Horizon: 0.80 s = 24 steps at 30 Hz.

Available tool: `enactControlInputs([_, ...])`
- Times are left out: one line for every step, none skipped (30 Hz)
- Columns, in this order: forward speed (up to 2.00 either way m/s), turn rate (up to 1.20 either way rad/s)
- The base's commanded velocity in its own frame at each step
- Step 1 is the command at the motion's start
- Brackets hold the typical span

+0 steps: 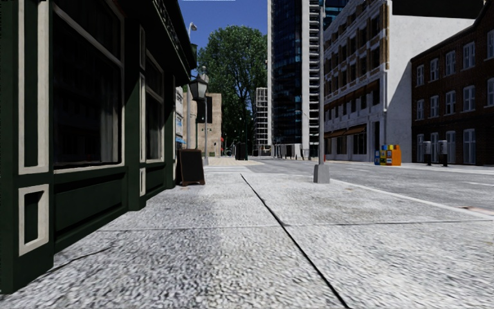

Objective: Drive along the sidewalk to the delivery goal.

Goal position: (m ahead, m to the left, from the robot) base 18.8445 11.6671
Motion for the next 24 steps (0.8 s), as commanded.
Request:
enactControlInputs([2.00, 0.00])
enactControlInputs([2.00, 0.00])
enactControlInputs([2.00, 0.00])
enactControlInputs([2.00, 0.00])
enactControlInputs([2.00, 0.00])
enactControlInputs([2.00, 0.00])
enactControlInputs([2.00, 0.00])
enactControlInputs([2.00, 0.00])
enactControlInputs([2.00, 0.00])
enactControlInputs([2.00, 0.00])
enactControlInputs([2.00, 0.00])
enactControlInputs([2.00, 0.00])
enactControlInputs([2.00, 0.00])
enactControlInputs([2.00, 0.00])
enactControlInputs([2.00, 0.00])
enactControlInputs([2.00, 0.00])
enactControlInputs([2.00, 0.00])
enactControlInputs([2.00, 0.00])
enactControlInputs([2.00, 0.00])
enactControlInputs([2.00, 0.00])
enactControlInputs([2.00, 0.00])
enactControlInputs([2.00, 0.00])
enactControlInputs([2.00, 0.00])
enactControlInputs([2.00, 0.00])
